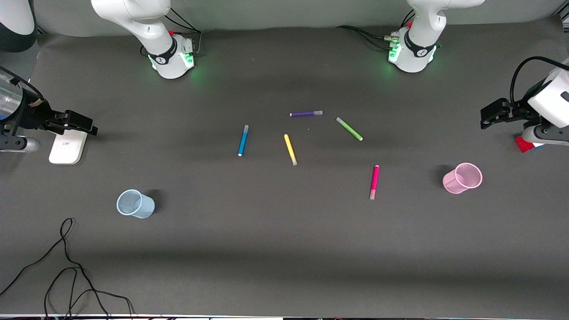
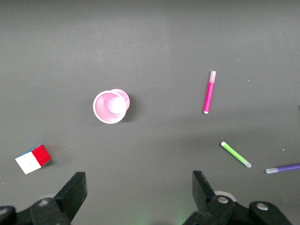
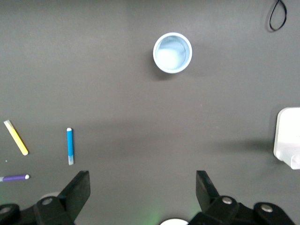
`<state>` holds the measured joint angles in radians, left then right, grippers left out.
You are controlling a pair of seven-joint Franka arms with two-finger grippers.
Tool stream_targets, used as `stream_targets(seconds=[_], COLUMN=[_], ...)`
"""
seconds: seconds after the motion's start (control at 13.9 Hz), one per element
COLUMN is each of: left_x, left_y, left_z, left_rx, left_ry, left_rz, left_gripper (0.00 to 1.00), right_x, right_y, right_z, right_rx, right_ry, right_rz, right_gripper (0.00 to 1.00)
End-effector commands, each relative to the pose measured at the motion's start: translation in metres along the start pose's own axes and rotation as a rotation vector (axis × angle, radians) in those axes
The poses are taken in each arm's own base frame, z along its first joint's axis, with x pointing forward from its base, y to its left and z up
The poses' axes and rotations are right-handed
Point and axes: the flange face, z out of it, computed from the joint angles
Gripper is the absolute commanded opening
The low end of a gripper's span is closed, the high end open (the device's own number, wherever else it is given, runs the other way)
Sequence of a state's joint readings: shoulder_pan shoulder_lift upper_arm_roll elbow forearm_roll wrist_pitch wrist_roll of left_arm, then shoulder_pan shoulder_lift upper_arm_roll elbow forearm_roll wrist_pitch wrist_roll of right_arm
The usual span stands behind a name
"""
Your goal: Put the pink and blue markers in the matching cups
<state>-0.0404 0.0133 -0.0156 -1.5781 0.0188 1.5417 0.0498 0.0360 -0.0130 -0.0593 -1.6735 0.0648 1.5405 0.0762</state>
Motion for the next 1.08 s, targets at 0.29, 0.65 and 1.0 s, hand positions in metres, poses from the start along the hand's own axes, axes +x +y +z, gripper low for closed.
stream_targets(seconds=[0.29,0.65,1.0], left_x=[-0.014,0.015,0.038], left_y=[0.001,0.006,0.045], left_z=[0.011,0.042,0.084], left_rx=[0.003,-0.009,-0.017], left_ry=[0.014,-0.045,-0.073], left_rz=[-0.004,-0.003,0.062], left_gripper=[1.00,1.00,1.00], right_x=[-0.009,-0.017,-0.056], right_y=[-0.030,-0.143,-0.223], right_z=[0.019,0.074,0.156], right_rx=[0.106,0.032,-0.036], right_ry=[-0.119,-0.193,-0.216], right_rz=[0.140,0.205,0.241], right_gripper=[1.00,1.00,1.00])
